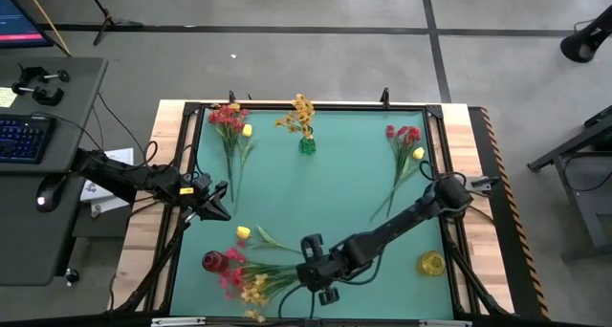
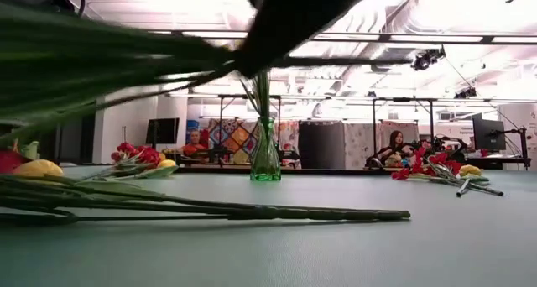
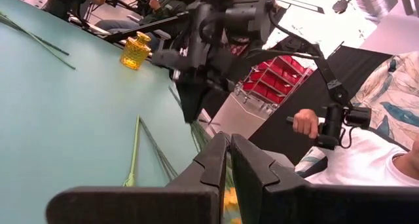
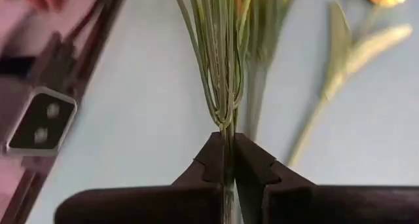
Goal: Sort flowers into vase by color
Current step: Put the bottom yellow flower into the green vase
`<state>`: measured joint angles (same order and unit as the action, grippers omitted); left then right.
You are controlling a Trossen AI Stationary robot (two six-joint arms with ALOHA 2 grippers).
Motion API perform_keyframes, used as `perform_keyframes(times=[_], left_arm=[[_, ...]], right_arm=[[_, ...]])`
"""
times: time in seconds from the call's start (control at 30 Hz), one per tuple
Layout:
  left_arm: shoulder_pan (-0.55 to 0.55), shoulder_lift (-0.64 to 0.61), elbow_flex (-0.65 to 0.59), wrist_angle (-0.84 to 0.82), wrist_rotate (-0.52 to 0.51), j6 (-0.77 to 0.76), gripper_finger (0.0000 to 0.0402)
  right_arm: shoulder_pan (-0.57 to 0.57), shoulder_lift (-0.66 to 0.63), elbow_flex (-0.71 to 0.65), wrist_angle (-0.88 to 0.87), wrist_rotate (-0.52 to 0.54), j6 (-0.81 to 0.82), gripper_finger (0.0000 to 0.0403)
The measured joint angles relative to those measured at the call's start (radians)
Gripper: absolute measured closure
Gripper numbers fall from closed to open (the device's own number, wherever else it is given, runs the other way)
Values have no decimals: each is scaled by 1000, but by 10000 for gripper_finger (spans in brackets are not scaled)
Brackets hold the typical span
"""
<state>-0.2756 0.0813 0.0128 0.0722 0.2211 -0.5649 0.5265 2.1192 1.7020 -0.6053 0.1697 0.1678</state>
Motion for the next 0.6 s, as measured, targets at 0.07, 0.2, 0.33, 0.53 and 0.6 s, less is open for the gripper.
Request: perform_keyframes(times=[0.07,0.2,0.33,0.53,0.6], left_arm=[[0,0,0,-1,0,0,390],[0,0,0,-1,0,0,390],[0,0,0,0,0,0,390],[0,0,0,-1,0,0,390],[0,0,0,0,0,0,390]], right_arm=[[6,-3,0,-62,32,19,401],[18,0,-15,-177,49,77,402],[30,-1,-48,-235,67,125,402],[46,-8,-62,-197,113,141,402],[50,-25,-62,-195,122,141,402]])
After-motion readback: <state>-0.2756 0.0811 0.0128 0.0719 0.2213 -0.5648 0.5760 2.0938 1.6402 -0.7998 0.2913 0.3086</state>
